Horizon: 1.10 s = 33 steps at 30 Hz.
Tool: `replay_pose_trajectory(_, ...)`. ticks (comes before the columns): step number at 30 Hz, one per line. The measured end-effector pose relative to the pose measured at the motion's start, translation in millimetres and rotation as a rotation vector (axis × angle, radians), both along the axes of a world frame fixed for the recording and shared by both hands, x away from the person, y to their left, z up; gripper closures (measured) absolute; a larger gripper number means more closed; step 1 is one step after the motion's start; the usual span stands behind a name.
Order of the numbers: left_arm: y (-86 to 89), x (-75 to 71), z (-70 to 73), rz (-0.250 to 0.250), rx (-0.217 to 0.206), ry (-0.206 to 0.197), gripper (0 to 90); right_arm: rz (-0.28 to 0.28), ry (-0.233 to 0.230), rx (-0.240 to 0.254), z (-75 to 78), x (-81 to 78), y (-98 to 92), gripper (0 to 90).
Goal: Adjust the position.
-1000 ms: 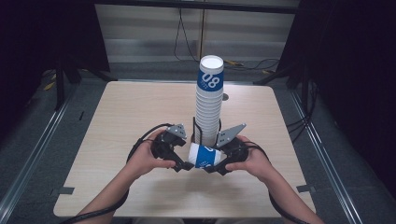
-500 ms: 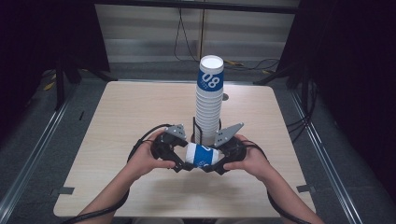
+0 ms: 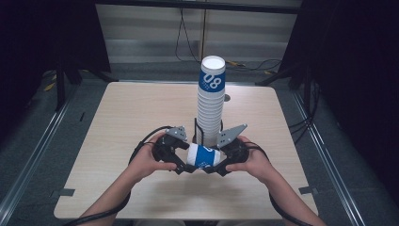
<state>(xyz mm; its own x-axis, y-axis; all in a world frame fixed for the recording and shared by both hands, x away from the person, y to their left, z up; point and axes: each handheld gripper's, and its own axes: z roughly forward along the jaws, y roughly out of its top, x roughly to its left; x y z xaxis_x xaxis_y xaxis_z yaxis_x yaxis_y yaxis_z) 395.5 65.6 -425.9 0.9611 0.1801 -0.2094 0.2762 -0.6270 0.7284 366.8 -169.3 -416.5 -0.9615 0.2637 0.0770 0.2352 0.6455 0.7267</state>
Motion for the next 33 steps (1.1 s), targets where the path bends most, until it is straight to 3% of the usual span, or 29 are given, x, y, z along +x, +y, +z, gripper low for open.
replay_pose_trajectory(9,-0.8,0.3,1.9,-0.015,0.005,-0.013,5.9,0.004,0.004,0.005,-1.1,0.2,0.5,27.0)
replay_pose_trajectory(18,0.0,-0.2,3.3,-0.026,-0.002,0.000,12.3,0.007,0.007,0.005,-1.0,0.9,-0.2,26.9)
replay_pose_trajectory(29,1.5,-1.4,5.5,-0.024,0.001,-0.001,12.8,0.009,0.014,0.016,-2.3,2.3,-0.2,26.9)
replay_pose_trajectory(33,1.9,-2.3,7.4,-0.032,-0.002,-0.018,13.6,0.015,0.013,0.016,-2.6,2.2,0.3,26.7)
